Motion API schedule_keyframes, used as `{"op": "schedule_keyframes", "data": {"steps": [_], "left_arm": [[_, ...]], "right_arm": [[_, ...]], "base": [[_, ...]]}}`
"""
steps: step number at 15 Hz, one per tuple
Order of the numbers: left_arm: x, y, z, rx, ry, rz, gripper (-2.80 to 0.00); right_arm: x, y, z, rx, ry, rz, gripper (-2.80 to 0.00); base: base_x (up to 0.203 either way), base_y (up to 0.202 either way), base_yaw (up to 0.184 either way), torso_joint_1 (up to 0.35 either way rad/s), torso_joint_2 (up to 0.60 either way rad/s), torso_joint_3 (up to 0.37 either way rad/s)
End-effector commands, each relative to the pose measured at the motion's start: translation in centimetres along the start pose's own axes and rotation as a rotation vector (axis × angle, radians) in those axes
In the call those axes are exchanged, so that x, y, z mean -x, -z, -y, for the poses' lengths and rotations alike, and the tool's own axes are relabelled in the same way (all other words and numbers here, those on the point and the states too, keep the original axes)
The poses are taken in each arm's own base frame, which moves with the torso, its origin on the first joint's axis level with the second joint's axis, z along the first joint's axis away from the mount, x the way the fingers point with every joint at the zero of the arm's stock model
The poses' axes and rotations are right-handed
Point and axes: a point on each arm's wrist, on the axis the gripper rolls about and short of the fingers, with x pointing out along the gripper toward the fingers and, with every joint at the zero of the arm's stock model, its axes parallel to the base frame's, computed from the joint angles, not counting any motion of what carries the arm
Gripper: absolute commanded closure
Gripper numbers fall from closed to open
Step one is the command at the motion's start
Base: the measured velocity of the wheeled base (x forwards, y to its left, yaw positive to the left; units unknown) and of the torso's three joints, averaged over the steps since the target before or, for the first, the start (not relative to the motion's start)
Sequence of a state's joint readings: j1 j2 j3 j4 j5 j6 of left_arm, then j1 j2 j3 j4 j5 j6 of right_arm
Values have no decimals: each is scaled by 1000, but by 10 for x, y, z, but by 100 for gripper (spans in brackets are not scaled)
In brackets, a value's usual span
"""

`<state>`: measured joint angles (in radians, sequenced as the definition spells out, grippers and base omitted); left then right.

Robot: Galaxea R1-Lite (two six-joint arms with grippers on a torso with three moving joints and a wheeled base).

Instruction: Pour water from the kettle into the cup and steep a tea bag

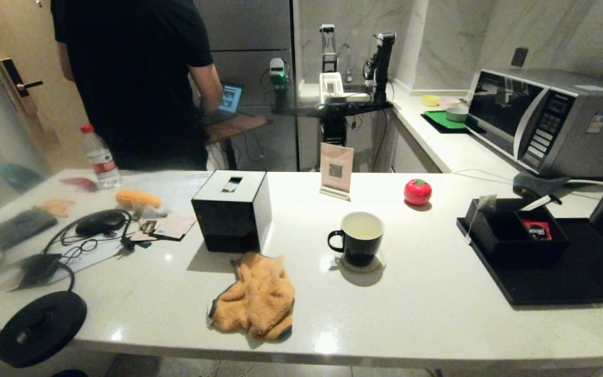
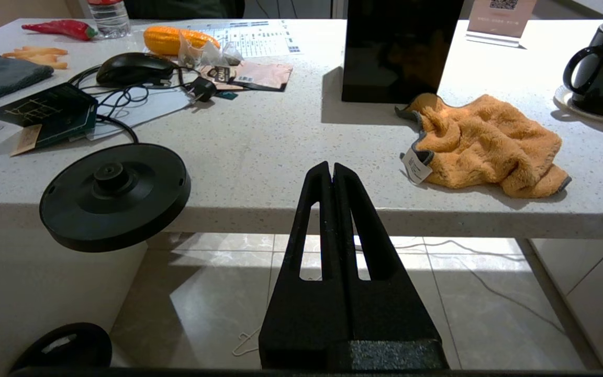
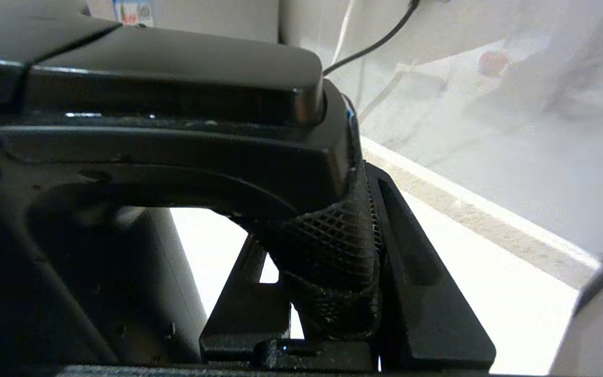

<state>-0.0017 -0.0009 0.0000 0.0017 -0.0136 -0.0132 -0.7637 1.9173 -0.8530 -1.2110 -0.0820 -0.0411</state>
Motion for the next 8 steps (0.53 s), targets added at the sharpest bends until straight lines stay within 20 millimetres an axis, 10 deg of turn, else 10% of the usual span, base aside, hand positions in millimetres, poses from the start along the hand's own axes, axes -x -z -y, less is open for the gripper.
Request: {"op": "schedule_keyframes", "data": {"steps": [1,8], "left_arm": [[0,0,0,1,0,-1,0],[0,0,0,1,0,-1,0]], "right_arm": [[-8,17,-1,8,-23,-20,0],[-18,47,-5,16,-68,-51,0]], "base": [[0,0,0,0,0,0],[0,0,0,0,0,0]]}}
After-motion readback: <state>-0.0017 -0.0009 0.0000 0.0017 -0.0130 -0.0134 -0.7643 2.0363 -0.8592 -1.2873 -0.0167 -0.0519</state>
